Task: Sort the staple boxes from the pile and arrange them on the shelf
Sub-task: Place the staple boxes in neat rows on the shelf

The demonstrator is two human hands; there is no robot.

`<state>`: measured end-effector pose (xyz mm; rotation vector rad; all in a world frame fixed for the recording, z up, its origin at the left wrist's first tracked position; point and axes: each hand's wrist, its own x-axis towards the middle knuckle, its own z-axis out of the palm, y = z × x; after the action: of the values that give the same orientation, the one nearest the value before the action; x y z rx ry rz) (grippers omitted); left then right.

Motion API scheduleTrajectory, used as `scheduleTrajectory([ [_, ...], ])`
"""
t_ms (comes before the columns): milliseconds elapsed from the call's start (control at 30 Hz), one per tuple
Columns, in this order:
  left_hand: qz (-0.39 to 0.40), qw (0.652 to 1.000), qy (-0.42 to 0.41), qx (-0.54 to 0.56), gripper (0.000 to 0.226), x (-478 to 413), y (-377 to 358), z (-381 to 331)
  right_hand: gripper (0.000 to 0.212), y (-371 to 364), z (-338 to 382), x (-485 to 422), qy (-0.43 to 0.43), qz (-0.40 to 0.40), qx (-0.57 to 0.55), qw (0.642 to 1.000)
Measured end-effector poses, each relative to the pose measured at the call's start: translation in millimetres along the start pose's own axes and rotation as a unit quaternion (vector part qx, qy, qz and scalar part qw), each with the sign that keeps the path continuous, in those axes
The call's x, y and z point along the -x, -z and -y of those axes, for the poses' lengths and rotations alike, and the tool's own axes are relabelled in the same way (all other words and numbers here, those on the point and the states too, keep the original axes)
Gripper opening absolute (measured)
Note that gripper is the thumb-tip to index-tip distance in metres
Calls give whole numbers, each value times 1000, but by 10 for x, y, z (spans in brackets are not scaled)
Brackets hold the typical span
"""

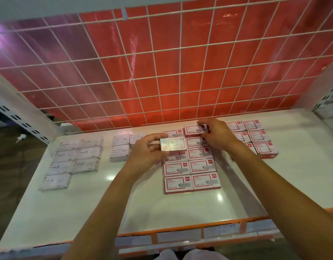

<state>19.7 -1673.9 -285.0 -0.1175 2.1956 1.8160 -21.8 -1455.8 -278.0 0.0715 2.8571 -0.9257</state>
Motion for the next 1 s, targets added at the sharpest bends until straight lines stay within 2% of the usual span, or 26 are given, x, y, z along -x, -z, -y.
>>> scheduleTrajectory([
  [233, -5, 1000, 6, -4, 46, 7, 5, -2, 46, -29, -13, -36, -2, -12, -7, 1000],
  [933, -2, 1000, 0, -5, 47, 0, -4, -6, 49, -28, -126, -98, 18, 16, -8, 1000],
  [1000, 1, 1000, 1, 0, 47, -8, -9, -26, 50, -21, -106, -75, 41, -16, 11, 999],
])
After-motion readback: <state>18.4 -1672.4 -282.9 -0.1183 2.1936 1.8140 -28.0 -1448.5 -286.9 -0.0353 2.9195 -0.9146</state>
